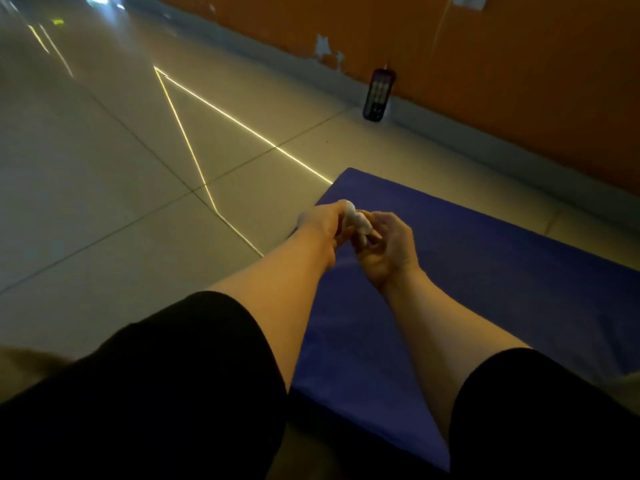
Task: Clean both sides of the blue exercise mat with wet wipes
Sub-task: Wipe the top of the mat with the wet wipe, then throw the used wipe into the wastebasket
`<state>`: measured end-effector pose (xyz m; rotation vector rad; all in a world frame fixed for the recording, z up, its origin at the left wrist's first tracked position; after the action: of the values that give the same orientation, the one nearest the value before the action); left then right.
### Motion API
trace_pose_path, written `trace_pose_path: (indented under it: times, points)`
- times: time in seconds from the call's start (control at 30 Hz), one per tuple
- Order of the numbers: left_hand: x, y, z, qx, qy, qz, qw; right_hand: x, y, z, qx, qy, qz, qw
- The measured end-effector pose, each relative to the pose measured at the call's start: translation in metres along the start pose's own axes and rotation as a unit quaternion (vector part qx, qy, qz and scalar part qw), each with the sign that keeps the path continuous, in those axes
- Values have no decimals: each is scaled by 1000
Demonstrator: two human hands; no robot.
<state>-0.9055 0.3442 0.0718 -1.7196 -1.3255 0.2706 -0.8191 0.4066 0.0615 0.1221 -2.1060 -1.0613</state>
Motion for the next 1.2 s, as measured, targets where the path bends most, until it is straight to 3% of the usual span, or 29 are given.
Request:
trace_pose_path:
  times: [0.2,0.33,0.47,0.6,0.77,0.97,1.07,1.2]
  points:
    - [36,44,64,-40,-22,189,981,-50,16,32,17,-126,-89,988]
    - [94,93,52,-33,64,165,984,-105,47,20,-23,-165,-83,982]
    - [148,134,-2,-45,180,135,973,-167,70,-40,-92,-232,0,968]
    - [191,156,-72,-89,262,122,953,-192,104,-126,-107,-318,-62,940]
    - [234,172,-203,-144,390,130,900,-212,172,-262,-152,-400,-99,898]
    - [287,186,-276,-48,403,201,892,-249,206,-315,-215,-381,-8,899]
    - [321,238,-325,-41,455,263,850,-304,210,-377,-247,-414,19,876]
    - [356,337,-434,-83,549,297,777,-387,203,-494,-353,-480,132,792]
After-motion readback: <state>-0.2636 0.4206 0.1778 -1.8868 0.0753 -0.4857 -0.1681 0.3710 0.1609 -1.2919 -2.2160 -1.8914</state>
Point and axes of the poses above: each hand's wrist, its own z-axis towards the middle knuckle, its own x-axis out of the palm, y = z × x, the point moved 6 cm from there along z, towards the middle knuckle, and after that the axes turned 8 degrees about -z, right-handed, at the moved point
